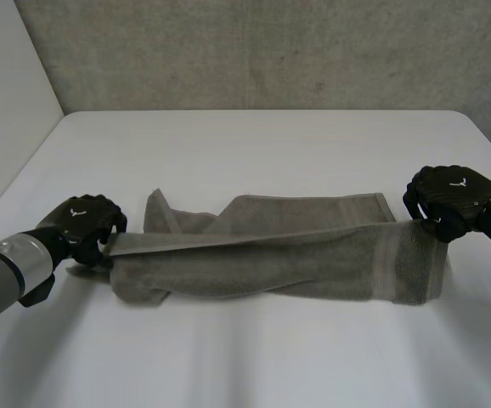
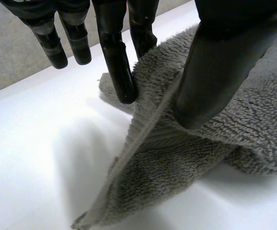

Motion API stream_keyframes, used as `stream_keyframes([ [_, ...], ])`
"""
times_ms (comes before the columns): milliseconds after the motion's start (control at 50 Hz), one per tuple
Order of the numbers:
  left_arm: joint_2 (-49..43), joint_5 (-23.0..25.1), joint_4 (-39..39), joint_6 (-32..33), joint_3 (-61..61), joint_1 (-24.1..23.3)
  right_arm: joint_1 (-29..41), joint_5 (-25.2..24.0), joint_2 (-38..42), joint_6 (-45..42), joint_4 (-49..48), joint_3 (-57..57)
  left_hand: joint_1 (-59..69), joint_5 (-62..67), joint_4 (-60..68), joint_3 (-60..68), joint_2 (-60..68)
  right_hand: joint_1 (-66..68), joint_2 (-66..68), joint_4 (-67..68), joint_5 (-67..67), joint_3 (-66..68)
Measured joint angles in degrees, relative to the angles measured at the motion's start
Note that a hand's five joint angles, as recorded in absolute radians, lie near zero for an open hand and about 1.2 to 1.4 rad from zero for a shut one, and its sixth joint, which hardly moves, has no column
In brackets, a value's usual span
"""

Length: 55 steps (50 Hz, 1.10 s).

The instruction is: Fold the towel.

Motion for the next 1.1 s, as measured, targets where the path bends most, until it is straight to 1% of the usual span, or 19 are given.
stream_keyframes([
  [240, -0.5, 0.0, 1.7, -0.2, -1.0, 1.6, 0.1, -0.4, -0.1, -0.1, 0.1, 0.6, -1.4, -1.3, 0.0, 0.0, -1.7, 0.0, 0.0, 0.0, 0.0, 0.0],
  [400, -0.8, 0.0, 3.0, -0.5, -1.9, 1.2, 0.2, -0.3, -0.1, -0.1, 0.1, 1.0, -17.9, -18.8, 0.0, 0.0, -19.1, 0.0, 0.0, 0.0, 0.0, 0.0],
  [420, -0.8, 0.0, 3.1, -0.5, -2.1, 1.1, 0.2, -0.3, -0.1, -0.1, 0.1, 1.1, -22.9, -24.4, 0.0, 0.0, -24.1, 0.0, 0.0, 0.0, 0.0, 0.0],
  [480, -0.8, 0.0, 3.2, -0.6, -2.5, 1.0, 0.2, -0.2, -0.1, -0.1, 0.0, 1.3, -32.4, -35.2, 0.0, 0.0, -35.0, 0.0, 0.0, 0.0, 0.0, 0.0],
  [520, -0.8, 0.0, 3.4, -0.6, -2.7, 1.0, 0.2, -0.2, -0.1, -0.1, 0.0, 1.4, -33.3, -37.6, 0.0, 0.0, -37.0, 0.0, 0.0, 0.0, 0.0, 0.0],
  [820, -1.1, -0.4, 5.6, -0.8, -3.0, 2.9, 0.1, -0.1, -0.2, -0.1, 0.1, 1.3, -33.3, -37.7, 0.0, 0.0, -37.2, 0.0, 0.0, 0.0, 0.0, 0.0],
  [900, -2.1, -0.7, 6.4, -0.9, -2.7, 3.2, 0.1, -0.1, -0.2, -0.1, 0.1, 1.3, -33.3, -35.4, 0.0, 0.0, -36.9, 0.0, 0.0, 0.0, 0.0, 0.0],
  [1020, -3.4, -1.0, 6.8, -0.9, -2.4, 3.2, 0.1, 0.0, -0.2, -0.1, 0.1, 1.4, -28.2, -26.3, 0.0, 0.0, -27.8, 0.0, 0.0, 0.0, 0.0, 0.0],
  [1100, -3.8, -1.0, 6.8, -0.9, -2.3, 3.1, 0.1, 0.0, -0.2, -0.2, 0.1, 1.4, -16.8, -16.6, 0.0, 0.0, -17.9, 0.0, 0.0, 0.0, 0.0, 0.0],
])
